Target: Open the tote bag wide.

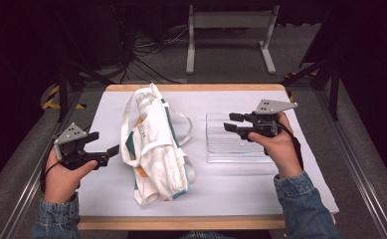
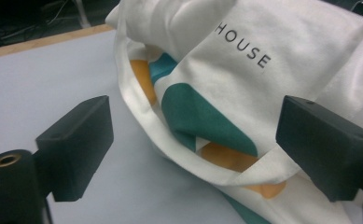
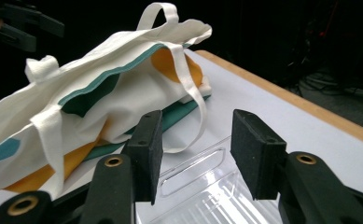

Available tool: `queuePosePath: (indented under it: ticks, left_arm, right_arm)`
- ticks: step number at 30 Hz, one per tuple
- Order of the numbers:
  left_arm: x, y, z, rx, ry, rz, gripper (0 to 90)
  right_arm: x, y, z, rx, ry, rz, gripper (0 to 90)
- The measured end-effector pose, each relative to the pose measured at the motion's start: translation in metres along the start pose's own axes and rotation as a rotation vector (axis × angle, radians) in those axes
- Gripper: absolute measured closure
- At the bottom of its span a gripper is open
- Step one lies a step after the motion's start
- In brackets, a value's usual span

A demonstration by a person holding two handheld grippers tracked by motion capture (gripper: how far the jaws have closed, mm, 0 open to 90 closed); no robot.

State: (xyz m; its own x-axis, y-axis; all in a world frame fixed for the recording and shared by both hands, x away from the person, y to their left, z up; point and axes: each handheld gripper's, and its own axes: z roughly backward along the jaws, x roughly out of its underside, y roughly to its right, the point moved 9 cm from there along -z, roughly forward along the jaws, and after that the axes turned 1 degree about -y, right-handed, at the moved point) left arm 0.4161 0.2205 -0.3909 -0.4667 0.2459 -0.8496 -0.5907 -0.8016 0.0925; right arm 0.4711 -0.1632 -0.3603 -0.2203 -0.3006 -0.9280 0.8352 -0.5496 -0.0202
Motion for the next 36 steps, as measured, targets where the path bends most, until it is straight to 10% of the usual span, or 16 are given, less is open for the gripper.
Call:
queuePosePath:
  ticks: [10, 19, 36]
  left_arm:
    - [-0.008, 0.012, 0.002, 0.022, 0.008, -0.03, 19.4]
    - [-0.02, 0.049, 0.001, 0.203, 0.054, -0.049, 20.8]
    - [-0.023, 0.073, -0.019, 0.242, 0.072, -0.122, 23.8]
  right_arm:
    - [-0.003, 0.005, 0.004, 0.064, 0.046, -0.031, 51.1]
    - [-0.002, 0.006, 0.004, 0.074, 0.051, -0.058, 49.2]
    - [0.0, 0.006, 0.004, 0.081, 0.06, -0.116, 44.3]
